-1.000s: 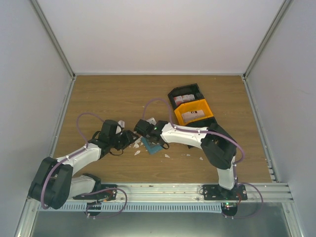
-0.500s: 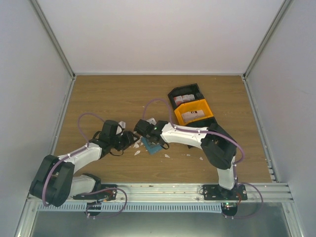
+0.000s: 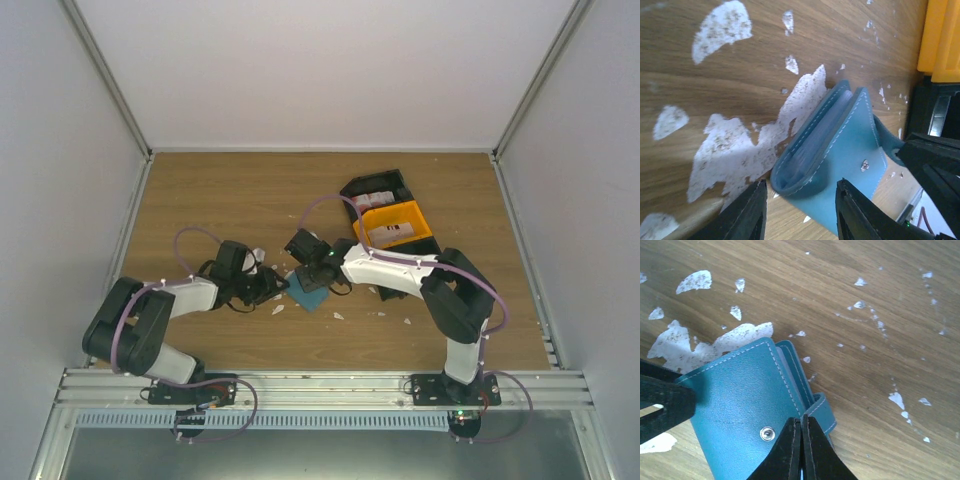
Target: Put the credit cards into the card holder
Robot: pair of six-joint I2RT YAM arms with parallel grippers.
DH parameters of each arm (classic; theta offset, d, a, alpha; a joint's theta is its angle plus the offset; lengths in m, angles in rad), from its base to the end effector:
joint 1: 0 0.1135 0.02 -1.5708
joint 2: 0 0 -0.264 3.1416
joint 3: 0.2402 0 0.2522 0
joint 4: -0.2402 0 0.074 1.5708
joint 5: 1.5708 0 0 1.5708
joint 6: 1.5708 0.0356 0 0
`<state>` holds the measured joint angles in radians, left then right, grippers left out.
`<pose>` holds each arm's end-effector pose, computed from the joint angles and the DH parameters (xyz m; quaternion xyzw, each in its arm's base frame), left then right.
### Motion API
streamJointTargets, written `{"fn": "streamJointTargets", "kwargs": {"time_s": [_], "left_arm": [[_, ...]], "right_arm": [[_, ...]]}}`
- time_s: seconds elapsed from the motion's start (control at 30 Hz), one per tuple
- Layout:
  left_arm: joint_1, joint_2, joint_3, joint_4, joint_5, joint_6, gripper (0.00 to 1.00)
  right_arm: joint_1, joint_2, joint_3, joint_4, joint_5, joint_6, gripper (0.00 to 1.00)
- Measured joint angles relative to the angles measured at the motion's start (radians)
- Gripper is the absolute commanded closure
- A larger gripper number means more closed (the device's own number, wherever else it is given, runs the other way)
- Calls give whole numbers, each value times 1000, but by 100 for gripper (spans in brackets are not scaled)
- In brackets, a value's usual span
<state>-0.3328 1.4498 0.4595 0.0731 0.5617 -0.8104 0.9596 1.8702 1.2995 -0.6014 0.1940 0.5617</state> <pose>0.2168 -0.0950 0.1210 -0.1288 0.9052 -0.3876 0.1174 0.2229 0.3062 0.1835 -0.1740 0.9601 0.0671 0.2082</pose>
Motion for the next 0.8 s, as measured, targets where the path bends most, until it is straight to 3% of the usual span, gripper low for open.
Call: {"fn": "streamJointTargets", "kwargs": {"time_s": [0.37,0.8], "left_arm": [[0,75,18,57,64,19,70],[-5,92,31,59,70,28,70]], "right_arm": [[-22,-2,-37,71,-97,-58,100],[-22,-2,-37,76,-105,-113,100]]}}
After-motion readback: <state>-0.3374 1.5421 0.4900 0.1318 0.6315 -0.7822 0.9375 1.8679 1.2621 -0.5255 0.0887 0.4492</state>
